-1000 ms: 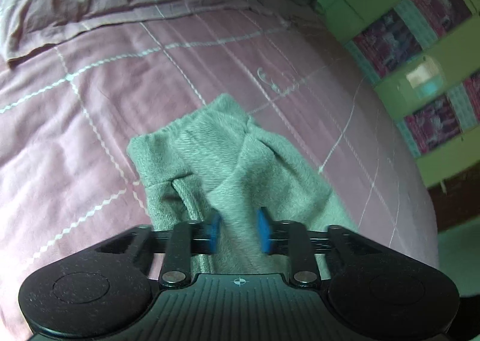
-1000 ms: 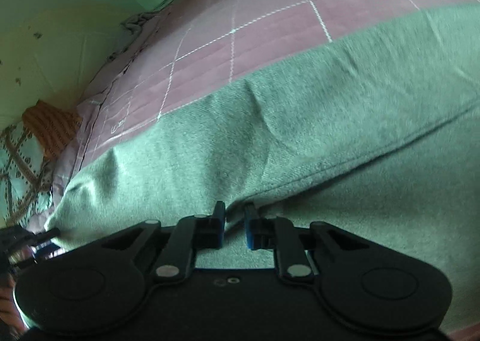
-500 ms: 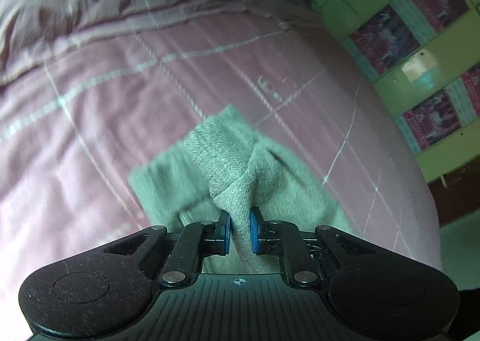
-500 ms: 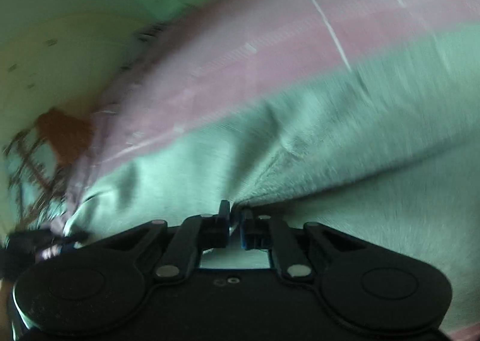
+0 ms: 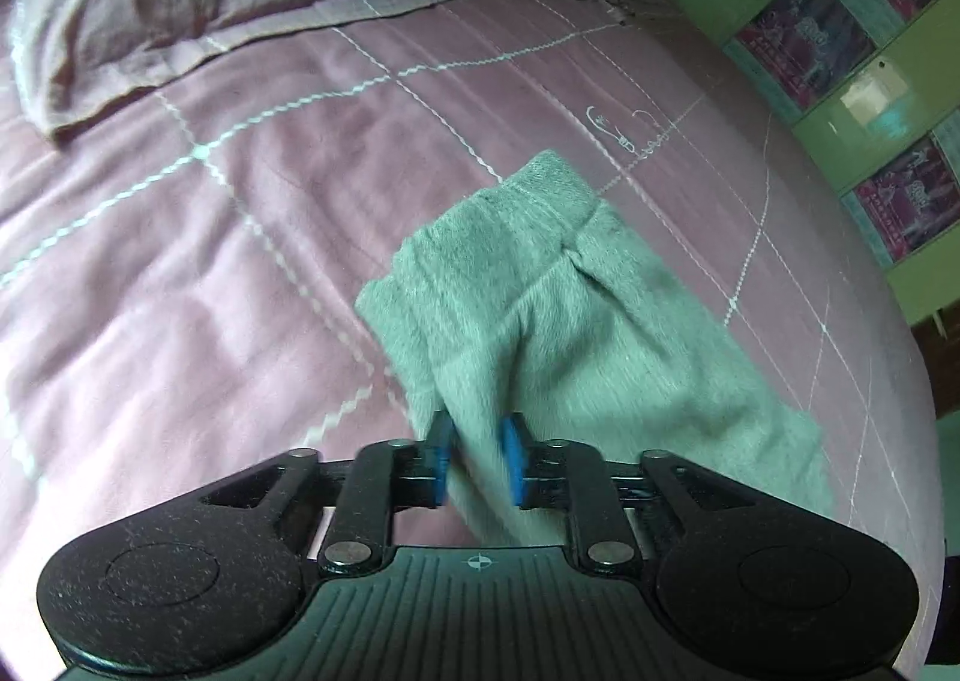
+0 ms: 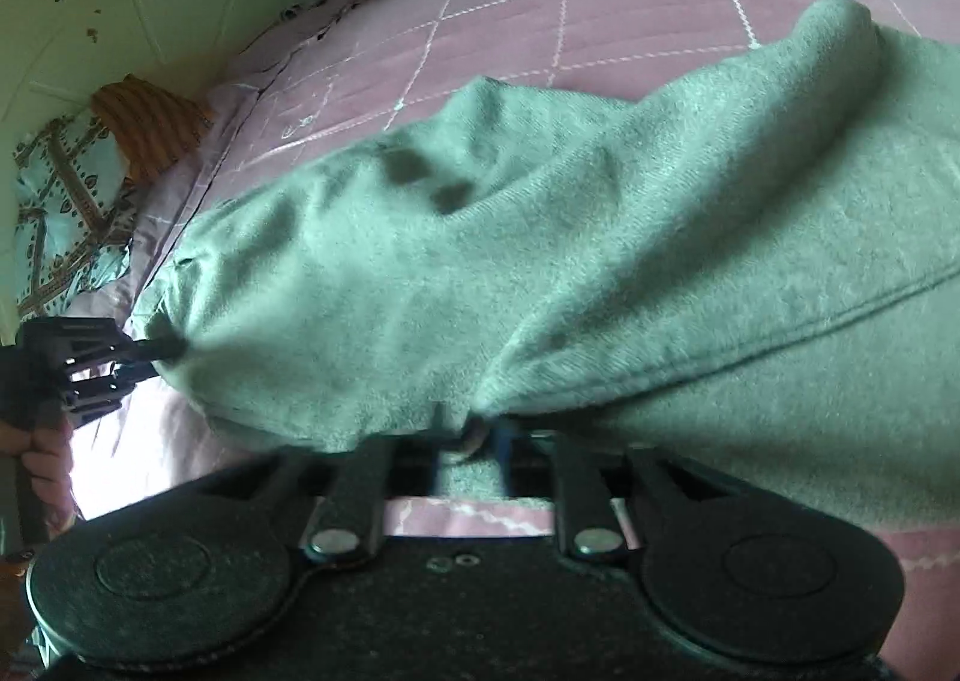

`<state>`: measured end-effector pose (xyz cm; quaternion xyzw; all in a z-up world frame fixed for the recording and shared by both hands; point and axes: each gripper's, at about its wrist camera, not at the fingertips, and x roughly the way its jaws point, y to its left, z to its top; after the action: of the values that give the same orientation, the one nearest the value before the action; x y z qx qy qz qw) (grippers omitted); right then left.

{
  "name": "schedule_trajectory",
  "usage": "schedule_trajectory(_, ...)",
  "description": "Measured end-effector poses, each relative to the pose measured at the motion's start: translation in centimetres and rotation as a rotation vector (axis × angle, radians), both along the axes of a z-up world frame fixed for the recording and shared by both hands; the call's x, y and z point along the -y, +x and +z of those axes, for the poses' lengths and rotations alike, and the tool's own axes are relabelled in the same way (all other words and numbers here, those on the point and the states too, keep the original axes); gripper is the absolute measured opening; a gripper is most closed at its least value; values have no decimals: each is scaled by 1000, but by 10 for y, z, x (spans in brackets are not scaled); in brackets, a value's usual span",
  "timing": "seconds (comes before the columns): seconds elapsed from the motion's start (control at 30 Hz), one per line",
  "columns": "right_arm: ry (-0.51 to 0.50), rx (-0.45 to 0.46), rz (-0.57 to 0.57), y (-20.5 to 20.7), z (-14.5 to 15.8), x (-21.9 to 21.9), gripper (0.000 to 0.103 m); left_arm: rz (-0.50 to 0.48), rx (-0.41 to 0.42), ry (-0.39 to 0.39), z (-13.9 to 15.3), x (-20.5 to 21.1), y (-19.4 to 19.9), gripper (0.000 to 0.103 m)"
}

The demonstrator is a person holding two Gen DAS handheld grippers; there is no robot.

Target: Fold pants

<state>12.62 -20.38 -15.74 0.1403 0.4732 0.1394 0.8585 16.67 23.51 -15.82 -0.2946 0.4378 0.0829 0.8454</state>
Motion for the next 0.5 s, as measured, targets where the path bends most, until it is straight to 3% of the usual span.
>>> schedule_trajectory(0.1,24,-9,-32,-2,3,14,33,-64,55,54,23,21,-21,22)
schedule_trajectory(0.2,36,29,-57,-15,13,32,34,-147,74,50,34,52,-27,22)
schedule_trajectory(0.37,24,27,-202,-23,14,89,33,-254,20,32,16,115,-12,23)
schedule_trajectory(0.5,51,23,-353,-30,15,143,32,-261,-25,90,-13,135,-14,20)
